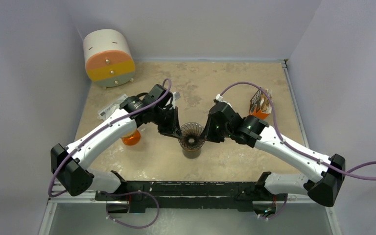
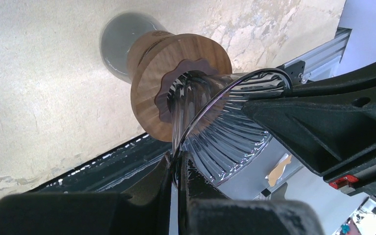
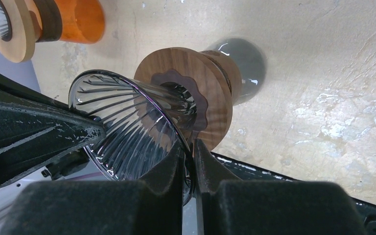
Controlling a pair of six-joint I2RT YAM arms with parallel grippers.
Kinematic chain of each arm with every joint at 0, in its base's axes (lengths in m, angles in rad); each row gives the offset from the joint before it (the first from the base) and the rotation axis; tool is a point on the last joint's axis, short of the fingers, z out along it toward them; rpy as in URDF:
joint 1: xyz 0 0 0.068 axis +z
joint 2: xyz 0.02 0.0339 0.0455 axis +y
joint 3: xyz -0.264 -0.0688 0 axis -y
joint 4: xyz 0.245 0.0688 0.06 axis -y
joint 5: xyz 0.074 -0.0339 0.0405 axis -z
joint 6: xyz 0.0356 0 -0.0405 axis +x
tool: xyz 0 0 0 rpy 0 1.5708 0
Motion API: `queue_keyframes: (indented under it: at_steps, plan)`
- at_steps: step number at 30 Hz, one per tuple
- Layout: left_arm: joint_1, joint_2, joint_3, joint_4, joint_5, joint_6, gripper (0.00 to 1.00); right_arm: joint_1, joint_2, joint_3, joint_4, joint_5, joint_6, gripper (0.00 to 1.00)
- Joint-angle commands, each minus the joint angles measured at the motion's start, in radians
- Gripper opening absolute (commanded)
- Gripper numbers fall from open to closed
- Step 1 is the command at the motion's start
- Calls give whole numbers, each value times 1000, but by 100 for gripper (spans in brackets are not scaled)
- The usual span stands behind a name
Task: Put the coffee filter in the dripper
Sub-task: Place the coffee dripper in the dripper holder.
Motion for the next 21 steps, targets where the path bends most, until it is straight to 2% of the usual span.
queue_keyframes:
  at_steps: [1,21]
  plan:
    - [-3,47,-13,19,-12,46,0,-11,32,-67,-18,-68,9,0]
    - [17,99,-90,48,14,71,0,-48,92,-122,24,-152,-9,0]
